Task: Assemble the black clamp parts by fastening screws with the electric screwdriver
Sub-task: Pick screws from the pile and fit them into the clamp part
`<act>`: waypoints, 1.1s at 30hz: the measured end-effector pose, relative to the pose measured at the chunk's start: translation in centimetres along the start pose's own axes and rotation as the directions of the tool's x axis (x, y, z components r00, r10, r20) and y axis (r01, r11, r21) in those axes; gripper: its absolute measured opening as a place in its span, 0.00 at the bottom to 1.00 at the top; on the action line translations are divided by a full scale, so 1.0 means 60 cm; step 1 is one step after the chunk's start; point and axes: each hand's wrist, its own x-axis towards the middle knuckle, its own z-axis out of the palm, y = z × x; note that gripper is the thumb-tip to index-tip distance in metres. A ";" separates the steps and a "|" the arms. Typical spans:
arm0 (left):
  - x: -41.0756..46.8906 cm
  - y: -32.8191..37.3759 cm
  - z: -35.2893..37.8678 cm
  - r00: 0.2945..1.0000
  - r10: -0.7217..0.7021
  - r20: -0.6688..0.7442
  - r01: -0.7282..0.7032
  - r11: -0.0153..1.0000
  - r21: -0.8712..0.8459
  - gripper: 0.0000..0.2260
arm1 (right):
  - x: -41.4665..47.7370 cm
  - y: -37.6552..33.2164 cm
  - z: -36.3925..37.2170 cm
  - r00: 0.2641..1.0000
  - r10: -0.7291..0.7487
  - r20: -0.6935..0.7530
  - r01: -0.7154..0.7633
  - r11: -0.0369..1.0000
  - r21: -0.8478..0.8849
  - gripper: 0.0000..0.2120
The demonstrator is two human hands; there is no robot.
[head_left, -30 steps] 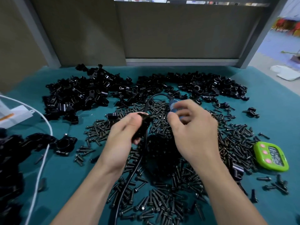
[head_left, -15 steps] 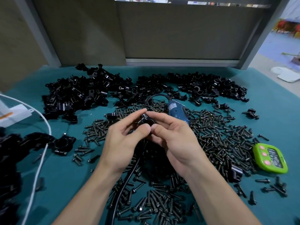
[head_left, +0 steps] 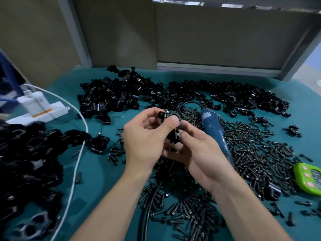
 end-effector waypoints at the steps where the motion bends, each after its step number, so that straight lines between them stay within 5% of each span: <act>1: -0.002 0.007 -0.004 0.999 0.037 -0.037 -0.034 0.996 0.084 0.10 | -0.002 -0.003 0.012 0.999 0.013 0.032 -0.015 0.998 0.062 0.14; 6: -0.008 0.048 -0.052 0.973 0.153 -0.174 -0.092 0.943 0.319 0.05 | 0.002 -0.012 0.073 0.966 0.011 0.259 -0.040 0.993 0.107 0.14; 8: -0.005 0.062 -0.079 0.972 0.096 -0.214 -0.009 0.926 0.376 0.01 | 0.018 -0.010 0.101 0.978 0.021 0.206 -0.020 1.000 -0.009 0.13; 10: -0.009 0.073 -0.115 0.955 0.056 -0.292 0.078 0.900 0.429 0.09 | 0.037 -0.001 0.135 0.993 0.003 0.114 0.019 0.981 -0.192 0.17; 15: -0.041 0.093 -0.188 0.936 -0.031 -0.350 0.223 0.822 0.524 0.27 | 0.082 0.041 0.234 0.974 -0.167 0.151 0.224 0.673 -0.705 0.23; 17: -0.052 0.096 -0.205 0.948 0.019 -0.318 0.204 0.729 0.653 0.33 | 0.100 0.061 0.264 0.953 -0.215 0.213 0.298 0.546 -0.783 0.22; 20: -0.053 0.101 -0.236 0.960 0.123 -0.253 0.162 0.493 0.855 0.36 | 0.117 0.092 0.298 0.945 -0.197 0.262 0.328 0.548 -0.770 0.11; 22: -0.050 0.097 -0.251 0.986 0.052 -0.156 0.135 0.286 0.949 0.36 | 0.120 0.115 0.305 0.949 -0.127 0.289 0.312 0.512 -0.800 0.13; 24: -0.049 0.090 -0.261 0.988 -0.053 -0.144 0.152 0.190 0.970 0.35 | 0.119 0.129 0.298 0.943 -0.047 0.328 0.320 0.393 -0.862 0.10; 28: -0.046 0.076 -0.272 0.979 -0.130 -0.156 0.175 0.148 0.973 0.31 | 0.125 0.119 0.268 0.923 0.050 0.382 0.358 0.250 -0.899 0.11; 31: -0.048 0.072 -0.270 0.971 -0.128 -0.201 0.216 0.123 0.969 0.24 | 0.134 0.084 0.240 0.943 -0.102 0.318 0.334 0.305 -0.892 0.14; 33: -0.051 0.077 -0.257 0.968 -0.039 -0.247 0.250 0.210 0.945 0.21 | 0.147 0.052 0.211 0.951 -0.235 0.200 0.273 0.341 -0.900 0.14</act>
